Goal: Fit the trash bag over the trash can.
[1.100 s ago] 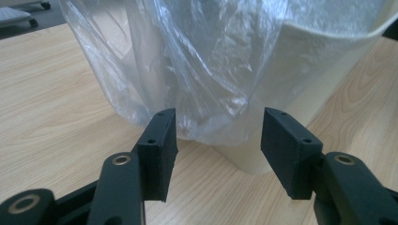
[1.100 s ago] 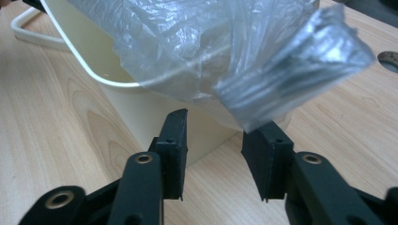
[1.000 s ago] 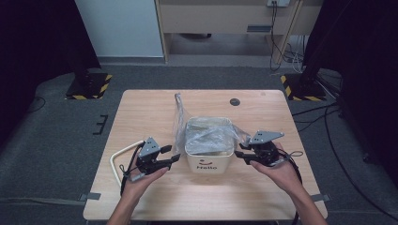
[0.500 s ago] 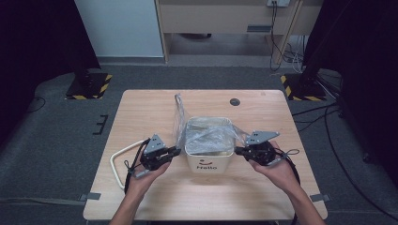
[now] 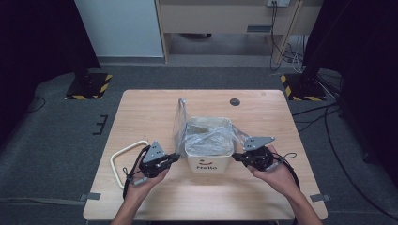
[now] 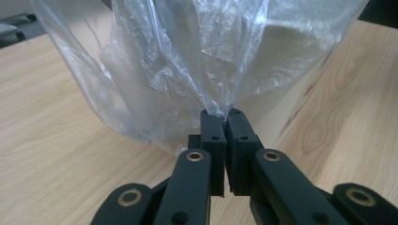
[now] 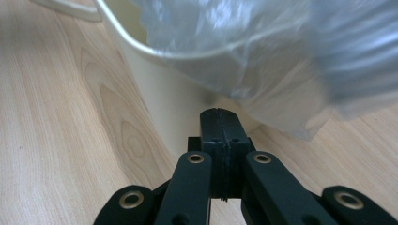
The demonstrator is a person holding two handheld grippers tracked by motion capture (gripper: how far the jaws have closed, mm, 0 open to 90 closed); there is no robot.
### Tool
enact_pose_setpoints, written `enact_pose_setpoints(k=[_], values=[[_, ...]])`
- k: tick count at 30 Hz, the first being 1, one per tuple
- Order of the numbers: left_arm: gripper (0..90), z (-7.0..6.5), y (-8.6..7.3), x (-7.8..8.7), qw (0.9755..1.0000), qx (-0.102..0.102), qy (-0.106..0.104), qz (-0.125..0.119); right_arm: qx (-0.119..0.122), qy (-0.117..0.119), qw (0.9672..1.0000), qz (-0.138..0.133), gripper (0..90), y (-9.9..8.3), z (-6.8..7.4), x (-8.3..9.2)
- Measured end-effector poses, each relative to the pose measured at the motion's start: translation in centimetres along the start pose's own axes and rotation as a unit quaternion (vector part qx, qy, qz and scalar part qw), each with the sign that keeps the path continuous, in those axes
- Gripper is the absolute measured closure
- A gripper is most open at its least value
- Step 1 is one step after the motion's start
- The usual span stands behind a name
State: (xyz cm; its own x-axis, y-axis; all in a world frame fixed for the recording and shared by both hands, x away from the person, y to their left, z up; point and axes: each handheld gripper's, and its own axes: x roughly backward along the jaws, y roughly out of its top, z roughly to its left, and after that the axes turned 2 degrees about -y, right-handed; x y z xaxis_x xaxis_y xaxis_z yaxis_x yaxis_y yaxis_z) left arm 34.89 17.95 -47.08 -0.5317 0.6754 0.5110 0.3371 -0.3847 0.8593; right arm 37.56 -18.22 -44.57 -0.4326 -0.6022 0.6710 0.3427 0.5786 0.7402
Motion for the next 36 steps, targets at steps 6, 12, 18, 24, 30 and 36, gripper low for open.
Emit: enact_pose_setpoints(k=[6,12,18,24,30,36], values=[[86.7,0.0,-0.1,0.0,1.0000,-0.004,0.008,-0.004,-0.014,-0.011,0.9998,0.000,90.0,-0.3,-0.1,0.2],[88.1,-0.3,0.1,1.1,0.9996,0.001,0.014,-0.025,-0.032,-0.020,0.9987,-0.033,88.2,-0.6,-0.3,2.0],[88.1,-0.2,0.1,1.0,0.9998,0.001,0.014,-0.015,-0.035,-0.021,0.9979,-0.050,85.1,-0.7,0.3,3.2],[88.4,0.2,0.8,0.5,0.9995,0.008,0.023,-0.019,-0.036,-0.015,0.9972,-0.064,82.6,-0.2,0.8,4.0],[88.5,-0.2,0.7,0.4,0.9997,0.001,0.019,-0.016,-0.022,-0.011,0.9962,-0.083,77.0,1.8,1.6,5.1],[88.5,-0.5,0.6,0.2,0.9998,0.000,0.015,-0.015,-0.008,-0.022,0.9956,-0.091,65.4,4.7,1.8,4.8]])
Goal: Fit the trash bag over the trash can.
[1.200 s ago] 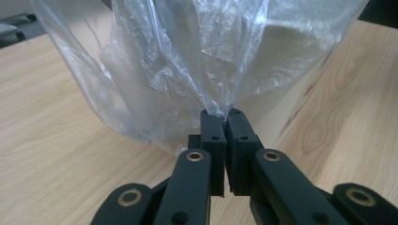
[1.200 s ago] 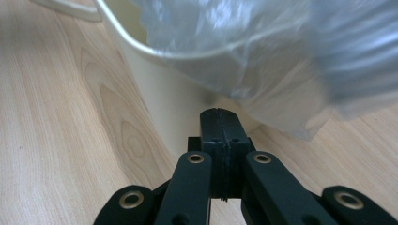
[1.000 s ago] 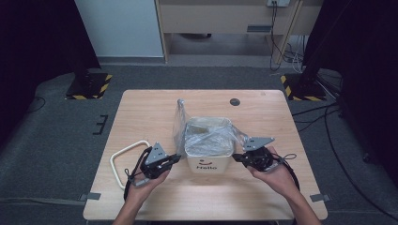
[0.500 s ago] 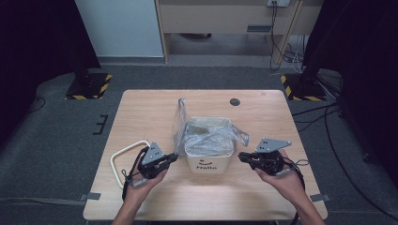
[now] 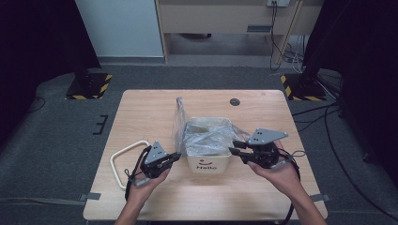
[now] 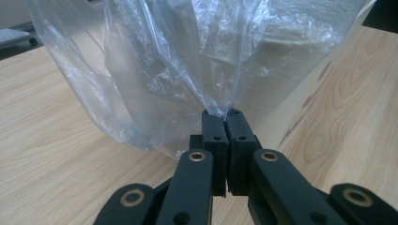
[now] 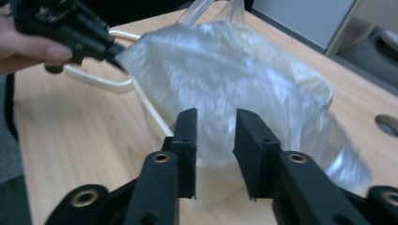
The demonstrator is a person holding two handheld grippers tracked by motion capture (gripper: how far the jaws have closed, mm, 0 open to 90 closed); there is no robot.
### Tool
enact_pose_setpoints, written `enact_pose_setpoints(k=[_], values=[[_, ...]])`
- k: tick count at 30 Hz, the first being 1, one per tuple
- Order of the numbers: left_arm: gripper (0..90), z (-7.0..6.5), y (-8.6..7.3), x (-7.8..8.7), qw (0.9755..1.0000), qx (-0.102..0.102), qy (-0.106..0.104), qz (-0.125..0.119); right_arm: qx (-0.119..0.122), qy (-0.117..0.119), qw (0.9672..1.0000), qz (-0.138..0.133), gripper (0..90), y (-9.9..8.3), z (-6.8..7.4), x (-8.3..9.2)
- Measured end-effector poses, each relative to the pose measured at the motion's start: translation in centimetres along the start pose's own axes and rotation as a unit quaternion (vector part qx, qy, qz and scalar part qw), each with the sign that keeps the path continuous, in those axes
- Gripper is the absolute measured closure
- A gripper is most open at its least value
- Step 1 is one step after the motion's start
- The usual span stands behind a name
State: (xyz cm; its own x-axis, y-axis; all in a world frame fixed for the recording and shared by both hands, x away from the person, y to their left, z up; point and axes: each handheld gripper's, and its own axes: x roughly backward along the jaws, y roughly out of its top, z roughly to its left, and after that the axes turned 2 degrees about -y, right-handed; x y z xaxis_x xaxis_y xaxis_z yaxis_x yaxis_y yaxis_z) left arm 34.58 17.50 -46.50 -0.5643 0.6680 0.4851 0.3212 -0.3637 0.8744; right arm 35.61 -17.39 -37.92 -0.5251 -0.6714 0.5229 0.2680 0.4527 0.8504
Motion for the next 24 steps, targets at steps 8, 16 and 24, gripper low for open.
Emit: enact_pose_setpoints(k=[8,16,24], values=[[88.4,0.0,0.0,0.2,1.0000,0.000,-0.002,-0.006,0.006,-0.041,0.9988,0.024,49.1,1.5,-1.7,-3.2],[88.5,-0.1,0.0,0.2,1.0000,-0.001,-0.003,-0.006,-0.017,-0.057,0.9965,0.059,45.3,1.5,-3.0,-4.8],[88.5,-0.3,0.1,0.2,0.9999,-0.002,-0.006,-0.008,-0.024,-0.068,0.9946,0.075,80.8,1.4,-3.4,-4.7]])
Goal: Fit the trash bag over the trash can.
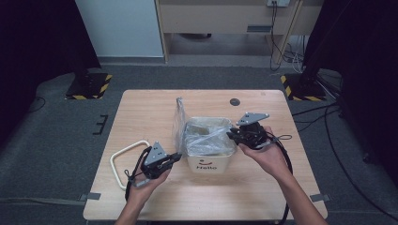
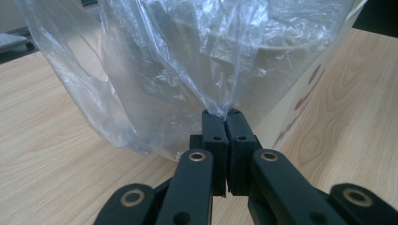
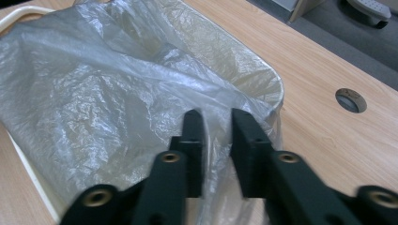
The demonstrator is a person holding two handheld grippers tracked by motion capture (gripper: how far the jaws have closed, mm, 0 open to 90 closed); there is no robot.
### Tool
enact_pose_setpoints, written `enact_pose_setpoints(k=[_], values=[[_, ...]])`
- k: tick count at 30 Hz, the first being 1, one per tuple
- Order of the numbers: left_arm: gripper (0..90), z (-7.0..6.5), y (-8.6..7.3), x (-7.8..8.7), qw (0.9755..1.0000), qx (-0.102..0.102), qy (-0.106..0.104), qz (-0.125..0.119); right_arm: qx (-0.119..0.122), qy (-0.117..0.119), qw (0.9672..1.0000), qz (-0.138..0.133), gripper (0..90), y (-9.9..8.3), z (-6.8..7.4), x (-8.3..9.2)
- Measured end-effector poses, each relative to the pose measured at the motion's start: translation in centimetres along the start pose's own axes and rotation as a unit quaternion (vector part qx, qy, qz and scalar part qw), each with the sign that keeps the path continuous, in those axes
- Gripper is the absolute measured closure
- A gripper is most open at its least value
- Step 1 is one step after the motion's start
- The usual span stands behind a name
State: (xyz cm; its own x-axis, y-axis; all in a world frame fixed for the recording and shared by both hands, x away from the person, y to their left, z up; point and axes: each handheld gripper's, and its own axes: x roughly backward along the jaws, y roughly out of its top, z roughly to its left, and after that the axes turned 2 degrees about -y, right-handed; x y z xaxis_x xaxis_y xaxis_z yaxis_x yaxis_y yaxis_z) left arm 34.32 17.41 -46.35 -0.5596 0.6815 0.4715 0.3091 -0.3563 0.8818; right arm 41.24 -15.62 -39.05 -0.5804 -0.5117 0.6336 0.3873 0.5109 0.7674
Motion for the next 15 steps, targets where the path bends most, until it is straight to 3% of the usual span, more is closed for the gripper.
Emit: enact_pose_setpoints(k=[4,11,15], values=[[88.5,-0.2,0.0,0.0,1.0000,0.002,-0.003,-0.003,0.005,0.010,0.9999,-0.009,89.7,-0.1,0.1,0.4],[88.5,-0.1,-0.1,0.3,0.9999,0.005,-0.003,-0.010,0.002,0.021,0.9996,-0.017,90.0,-0.5,0.4,1.6],[88.4,-0.3,-0.3,0.1,0.9999,0.003,-0.014,-0.005,-0.003,0.032,0.9993,-0.021,90.0,-1.5,1.0,2.6]])
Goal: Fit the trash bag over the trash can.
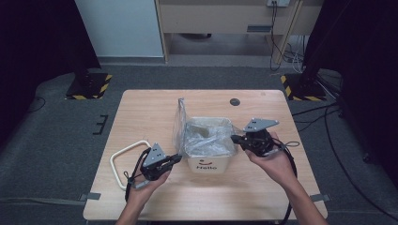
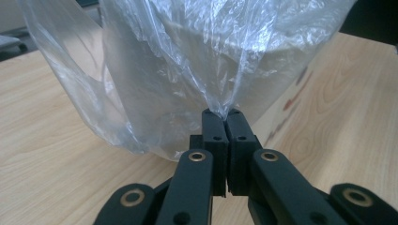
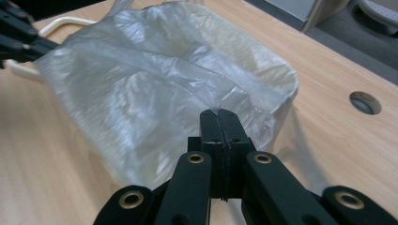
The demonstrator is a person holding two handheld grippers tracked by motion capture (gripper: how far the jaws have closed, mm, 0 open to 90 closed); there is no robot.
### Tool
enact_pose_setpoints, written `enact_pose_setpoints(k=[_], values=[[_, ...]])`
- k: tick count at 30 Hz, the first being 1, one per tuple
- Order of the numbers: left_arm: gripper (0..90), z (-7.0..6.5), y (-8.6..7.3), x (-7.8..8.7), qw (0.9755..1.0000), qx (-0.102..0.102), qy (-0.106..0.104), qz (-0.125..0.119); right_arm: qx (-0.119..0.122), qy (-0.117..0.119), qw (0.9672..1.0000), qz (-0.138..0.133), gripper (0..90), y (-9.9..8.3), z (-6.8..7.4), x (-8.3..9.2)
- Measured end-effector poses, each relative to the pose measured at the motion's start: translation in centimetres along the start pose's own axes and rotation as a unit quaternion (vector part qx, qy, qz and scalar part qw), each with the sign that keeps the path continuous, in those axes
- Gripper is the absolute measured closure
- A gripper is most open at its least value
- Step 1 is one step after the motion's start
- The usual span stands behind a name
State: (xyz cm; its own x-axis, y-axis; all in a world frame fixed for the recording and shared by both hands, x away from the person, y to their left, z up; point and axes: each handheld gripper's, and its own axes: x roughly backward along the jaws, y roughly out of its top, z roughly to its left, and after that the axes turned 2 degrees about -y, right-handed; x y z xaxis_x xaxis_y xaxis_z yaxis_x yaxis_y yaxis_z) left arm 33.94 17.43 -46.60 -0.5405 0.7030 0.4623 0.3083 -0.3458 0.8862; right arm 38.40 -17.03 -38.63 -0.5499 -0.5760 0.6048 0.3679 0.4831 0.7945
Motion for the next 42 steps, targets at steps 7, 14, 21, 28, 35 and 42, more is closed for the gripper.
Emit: enact_pose_setpoints(k=[7,14,21,28,35,42], values=[[88.2,-0.5,-0.1,-0.3,1.0000,-0.002,-0.004,0.001,0.002,0.011,0.9999,0.008,90.0,-1.8,0.8,1.2],[85.3,-0.7,-0.4,-0.7,1.0000,0.003,-0.001,0.003,0.008,0.023,0.9995,0.017,90.0,-2.9,1.7,1.4],[85.1,-0.6,0.0,-1.6,0.9998,0.009,0.016,0.007,0.005,0.045,0.9987,0.022,90.0,-4.1,2.7,0.6],[86.0,0.3,0.9,-2.8,0.9993,0.009,0.034,0.011,-0.001,0.052,0.9985,0.019,90.0,-4.1,2.8,-0.2],[89.8,0.0,1.3,-2.5,0.9995,0.003,0.028,0.014,-0.008,0.046,0.9988,0.016,90.0,-4.2,2.1,-0.1],[89.8,-1.1,1.5,-0.9,0.9997,-0.004,0.025,-0.006,-0.002,0.047,0.9988,0.011,90.0,-5.0,2.2,1.1]])
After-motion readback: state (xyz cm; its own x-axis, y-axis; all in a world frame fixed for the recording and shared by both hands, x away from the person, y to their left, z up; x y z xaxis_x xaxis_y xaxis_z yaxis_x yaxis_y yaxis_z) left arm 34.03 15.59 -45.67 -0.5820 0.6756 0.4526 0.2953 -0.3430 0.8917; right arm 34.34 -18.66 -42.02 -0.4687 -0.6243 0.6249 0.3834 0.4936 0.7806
